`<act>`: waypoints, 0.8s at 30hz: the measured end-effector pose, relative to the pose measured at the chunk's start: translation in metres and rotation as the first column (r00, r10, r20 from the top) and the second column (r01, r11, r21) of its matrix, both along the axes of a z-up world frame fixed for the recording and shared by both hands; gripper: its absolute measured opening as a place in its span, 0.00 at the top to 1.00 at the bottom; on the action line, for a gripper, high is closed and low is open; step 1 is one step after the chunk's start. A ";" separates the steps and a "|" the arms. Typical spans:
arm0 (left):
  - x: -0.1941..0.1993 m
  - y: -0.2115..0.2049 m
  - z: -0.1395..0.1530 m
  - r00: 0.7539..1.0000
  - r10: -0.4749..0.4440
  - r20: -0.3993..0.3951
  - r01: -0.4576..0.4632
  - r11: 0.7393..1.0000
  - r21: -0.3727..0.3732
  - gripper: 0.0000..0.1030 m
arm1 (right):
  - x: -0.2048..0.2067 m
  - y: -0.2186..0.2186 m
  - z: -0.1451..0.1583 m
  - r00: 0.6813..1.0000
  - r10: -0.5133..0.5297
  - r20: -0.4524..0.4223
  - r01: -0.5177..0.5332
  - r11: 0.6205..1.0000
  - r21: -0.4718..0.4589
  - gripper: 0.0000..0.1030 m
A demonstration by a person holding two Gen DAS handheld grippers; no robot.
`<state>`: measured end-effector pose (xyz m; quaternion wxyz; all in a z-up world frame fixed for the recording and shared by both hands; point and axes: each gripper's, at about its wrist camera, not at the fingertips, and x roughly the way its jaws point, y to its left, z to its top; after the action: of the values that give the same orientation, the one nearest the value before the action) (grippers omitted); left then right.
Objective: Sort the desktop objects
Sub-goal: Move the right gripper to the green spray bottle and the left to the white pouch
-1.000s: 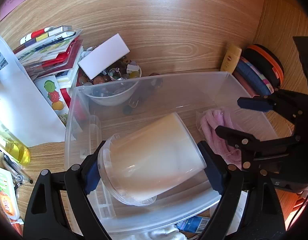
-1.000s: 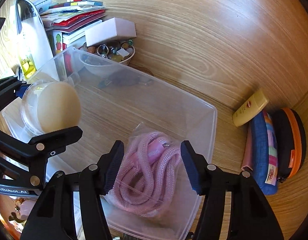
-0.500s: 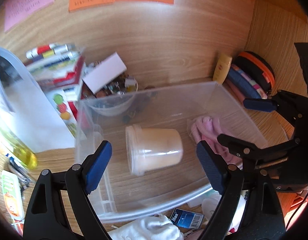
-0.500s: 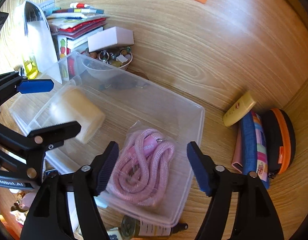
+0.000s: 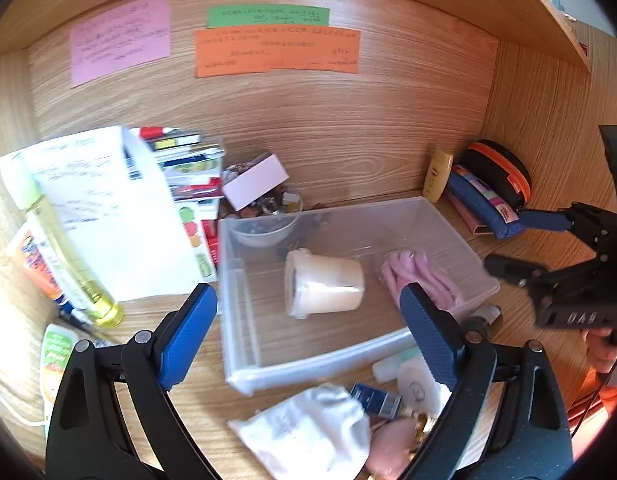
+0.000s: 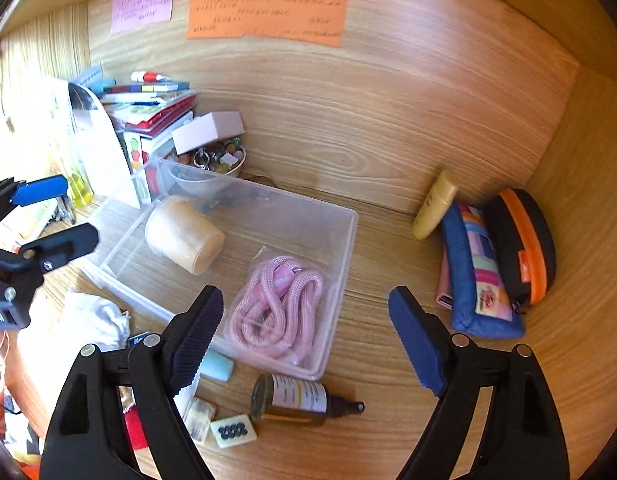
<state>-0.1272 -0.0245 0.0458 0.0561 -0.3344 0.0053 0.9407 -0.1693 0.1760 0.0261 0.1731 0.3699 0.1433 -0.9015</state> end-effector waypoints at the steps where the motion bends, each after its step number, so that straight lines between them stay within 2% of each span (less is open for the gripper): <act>1: 0.005 -0.003 -0.001 1.000 0.008 0.000 -0.008 1.000 -0.006 0.08 | 0.003 0.003 0.001 1.000 -0.007 -0.004 0.007 1.000 -0.006 0.18; 7: 0.026 -0.016 -0.014 0.998 0.026 0.049 -0.025 0.999 -0.024 0.08 | 0.012 0.021 -0.006 0.999 -0.035 0.016 0.035 0.999 -0.026 0.17; 17: 0.061 -0.029 -0.048 0.991 0.042 0.130 -0.033 0.997 -0.071 0.08 | 0.018 0.041 -0.041 0.990 -0.066 0.126 0.069 0.997 -0.021 0.17; 24: 0.076 -0.029 -0.065 0.986 0.007 0.169 0.002 0.999 -0.053 0.08 | 0.024 0.042 -0.065 0.981 -0.065 0.182 0.073 0.997 -0.039 0.17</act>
<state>-0.0509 -0.0531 -0.0189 0.0462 -0.4145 0.0251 0.9085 -0.1457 0.2182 -0.0390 0.1626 0.4509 0.0934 -0.8726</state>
